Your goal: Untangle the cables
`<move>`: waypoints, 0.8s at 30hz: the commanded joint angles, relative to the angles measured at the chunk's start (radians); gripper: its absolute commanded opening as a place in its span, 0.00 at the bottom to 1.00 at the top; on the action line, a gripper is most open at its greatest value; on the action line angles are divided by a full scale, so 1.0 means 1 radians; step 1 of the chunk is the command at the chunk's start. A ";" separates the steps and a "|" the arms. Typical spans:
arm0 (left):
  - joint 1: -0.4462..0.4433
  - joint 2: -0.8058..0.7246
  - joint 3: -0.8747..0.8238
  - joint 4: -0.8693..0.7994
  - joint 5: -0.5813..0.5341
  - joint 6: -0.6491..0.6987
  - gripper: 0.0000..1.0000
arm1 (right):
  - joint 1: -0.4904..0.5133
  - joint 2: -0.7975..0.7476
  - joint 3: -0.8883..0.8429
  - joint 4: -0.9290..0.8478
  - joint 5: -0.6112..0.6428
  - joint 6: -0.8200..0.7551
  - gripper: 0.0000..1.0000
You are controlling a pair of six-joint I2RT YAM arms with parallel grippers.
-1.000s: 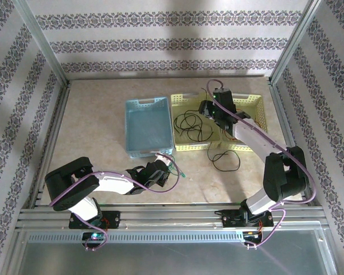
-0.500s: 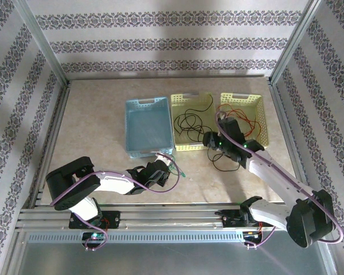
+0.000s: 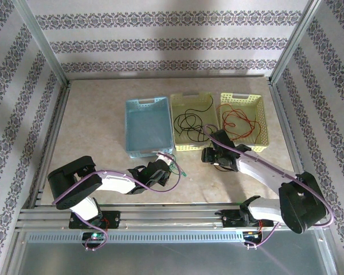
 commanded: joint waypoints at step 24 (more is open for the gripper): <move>0.000 0.057 0.028 -0.106 0.039 0.020 0.00 | 0.082 -0.189 -0.062 -0.069 0.344 0.131 0.00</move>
